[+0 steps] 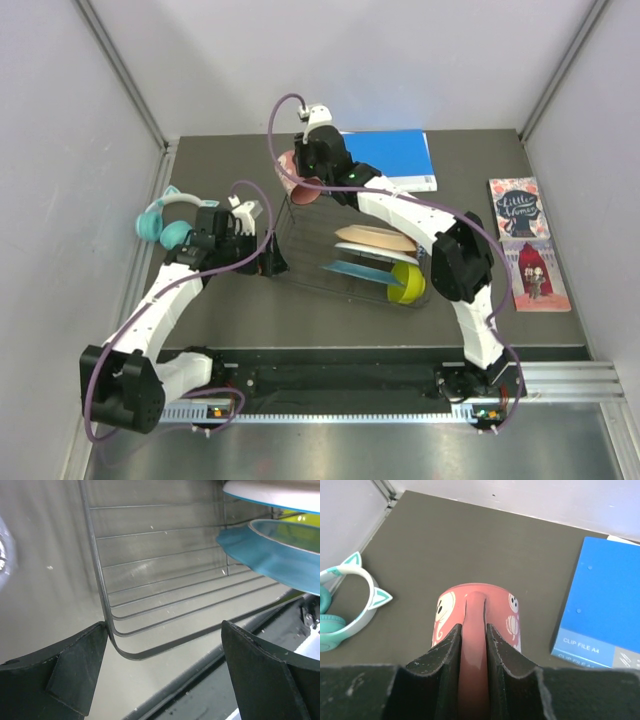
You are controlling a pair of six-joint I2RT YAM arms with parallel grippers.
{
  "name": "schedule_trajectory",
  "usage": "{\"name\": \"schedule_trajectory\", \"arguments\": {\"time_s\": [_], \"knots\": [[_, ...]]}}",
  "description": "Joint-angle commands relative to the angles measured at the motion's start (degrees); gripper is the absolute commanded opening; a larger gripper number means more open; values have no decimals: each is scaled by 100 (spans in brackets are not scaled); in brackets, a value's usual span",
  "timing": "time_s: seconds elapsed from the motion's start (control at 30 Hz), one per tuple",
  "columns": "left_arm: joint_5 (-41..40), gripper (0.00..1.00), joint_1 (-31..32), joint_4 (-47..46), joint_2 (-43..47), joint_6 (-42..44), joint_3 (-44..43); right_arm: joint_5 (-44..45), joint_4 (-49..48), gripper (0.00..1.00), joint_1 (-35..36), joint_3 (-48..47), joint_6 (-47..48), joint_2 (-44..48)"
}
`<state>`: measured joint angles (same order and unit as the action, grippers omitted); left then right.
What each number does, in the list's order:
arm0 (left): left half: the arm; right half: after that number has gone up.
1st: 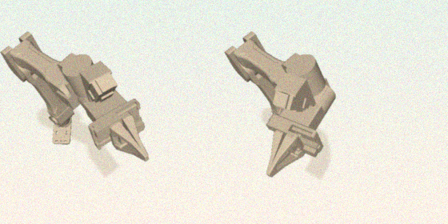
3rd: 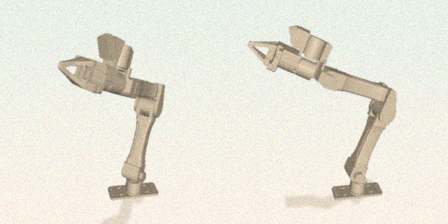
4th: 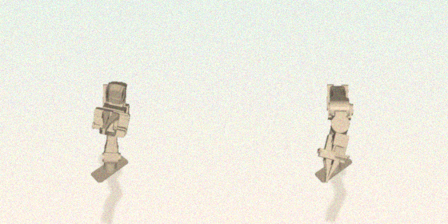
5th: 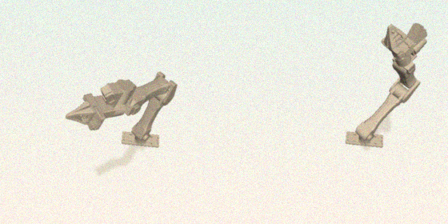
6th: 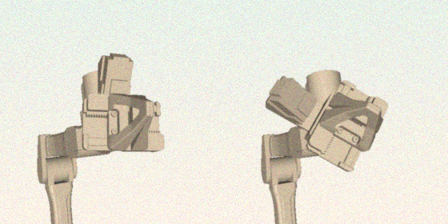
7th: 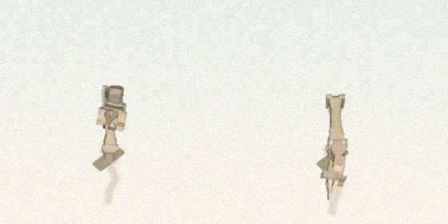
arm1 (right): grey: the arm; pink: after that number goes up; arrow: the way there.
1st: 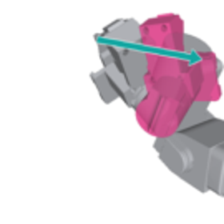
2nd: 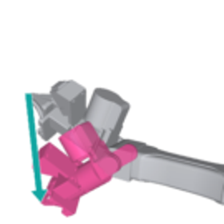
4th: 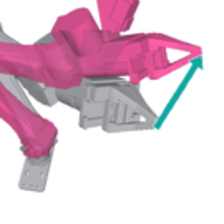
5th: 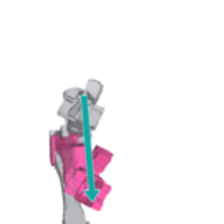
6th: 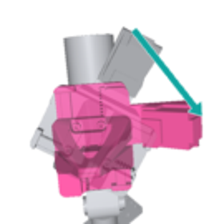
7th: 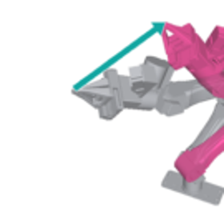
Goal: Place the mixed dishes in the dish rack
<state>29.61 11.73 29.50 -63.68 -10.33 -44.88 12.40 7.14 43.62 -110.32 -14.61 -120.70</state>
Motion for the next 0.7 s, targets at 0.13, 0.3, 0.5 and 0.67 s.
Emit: {"name": "schedule_trajectory", "arguments": {"time_s": [0.13, 0.3, 0.5, 0.67], "knots": [[661, 98, 75, 206, 330, -242, -346, 8, -854, 0, 278, 695, -24, 565], [626, 98, 75, -5, 286, -286, -354, 95, -933, 0, 516, 1258, 72, 811], [424, 99, 67, -163, 189, -233, -609, 192, -898, 0, 736, 1496, 187, 856], [274, 99, 40, -93, 172, -136, -899, 192, -819, 0, 780, 1593, 213, 777]]}}
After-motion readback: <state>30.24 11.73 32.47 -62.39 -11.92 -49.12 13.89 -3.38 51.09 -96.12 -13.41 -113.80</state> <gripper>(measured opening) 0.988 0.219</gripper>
